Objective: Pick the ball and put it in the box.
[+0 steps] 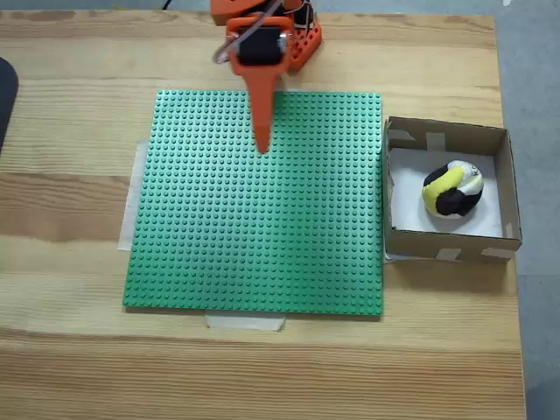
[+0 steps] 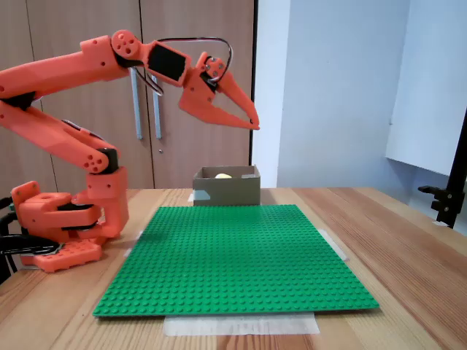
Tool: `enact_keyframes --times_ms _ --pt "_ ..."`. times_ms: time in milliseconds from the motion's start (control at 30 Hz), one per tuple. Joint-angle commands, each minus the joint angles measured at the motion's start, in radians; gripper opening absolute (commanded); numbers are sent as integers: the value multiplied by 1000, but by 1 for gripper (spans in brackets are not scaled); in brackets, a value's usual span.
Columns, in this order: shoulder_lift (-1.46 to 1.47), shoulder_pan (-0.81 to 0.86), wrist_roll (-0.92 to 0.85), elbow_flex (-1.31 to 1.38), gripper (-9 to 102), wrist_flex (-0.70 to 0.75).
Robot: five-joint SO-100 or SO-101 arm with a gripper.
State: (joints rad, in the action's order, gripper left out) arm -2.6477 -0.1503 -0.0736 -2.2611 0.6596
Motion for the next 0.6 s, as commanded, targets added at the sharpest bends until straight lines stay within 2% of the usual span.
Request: enact_keyframes --times_ms 0,233,567 --pt "-20 17 26 11 -1 9" --pt "-26 60 55 -60 -1 34" --pt "-224 64 44 -261 -1 37"
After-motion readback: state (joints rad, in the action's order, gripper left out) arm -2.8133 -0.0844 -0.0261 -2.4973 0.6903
